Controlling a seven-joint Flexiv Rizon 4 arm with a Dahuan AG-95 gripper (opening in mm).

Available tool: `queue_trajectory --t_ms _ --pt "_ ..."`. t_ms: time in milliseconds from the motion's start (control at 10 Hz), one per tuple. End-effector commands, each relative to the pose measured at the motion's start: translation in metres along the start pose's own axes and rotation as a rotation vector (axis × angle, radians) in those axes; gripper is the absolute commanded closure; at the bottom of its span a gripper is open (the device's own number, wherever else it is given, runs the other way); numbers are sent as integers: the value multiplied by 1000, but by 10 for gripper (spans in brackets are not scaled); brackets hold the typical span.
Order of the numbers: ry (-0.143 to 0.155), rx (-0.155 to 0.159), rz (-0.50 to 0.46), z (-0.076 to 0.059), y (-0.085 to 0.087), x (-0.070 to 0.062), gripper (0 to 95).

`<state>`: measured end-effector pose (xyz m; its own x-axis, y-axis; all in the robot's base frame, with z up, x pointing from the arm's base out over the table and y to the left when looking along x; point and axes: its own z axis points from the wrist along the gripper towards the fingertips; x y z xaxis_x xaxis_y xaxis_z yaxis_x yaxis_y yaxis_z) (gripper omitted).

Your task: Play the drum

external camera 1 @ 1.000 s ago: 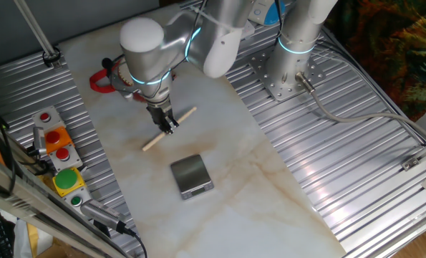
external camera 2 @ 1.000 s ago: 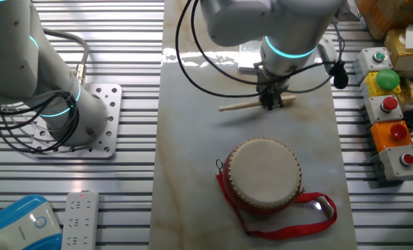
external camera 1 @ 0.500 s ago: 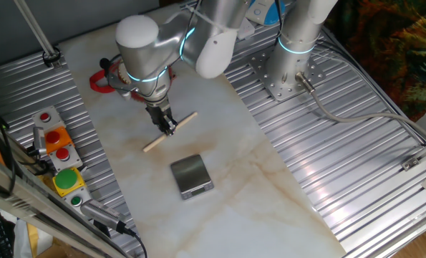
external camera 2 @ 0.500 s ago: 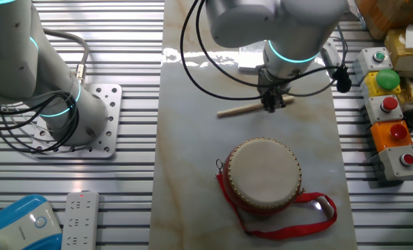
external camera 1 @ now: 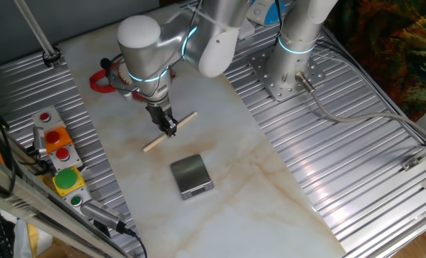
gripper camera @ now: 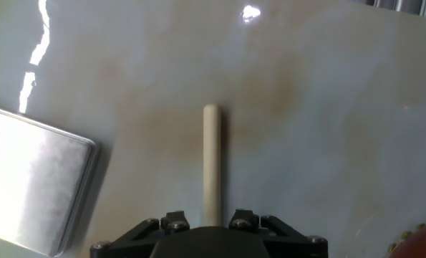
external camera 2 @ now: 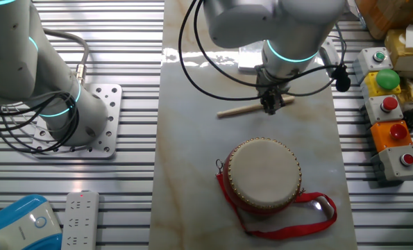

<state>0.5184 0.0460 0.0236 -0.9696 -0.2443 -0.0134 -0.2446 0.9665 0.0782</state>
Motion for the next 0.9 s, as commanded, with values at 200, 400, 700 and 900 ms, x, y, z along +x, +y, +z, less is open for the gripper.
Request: queue_trajectory --t_ms 200,400,700,900 --pt "-2 10 6 -1 0 0 760" --pt "1 14 15 -2 0 0 760" --pt "18 25 -7 -12 -16 -2 760" --pt "28 45 -8 -22 -27 -3 760"
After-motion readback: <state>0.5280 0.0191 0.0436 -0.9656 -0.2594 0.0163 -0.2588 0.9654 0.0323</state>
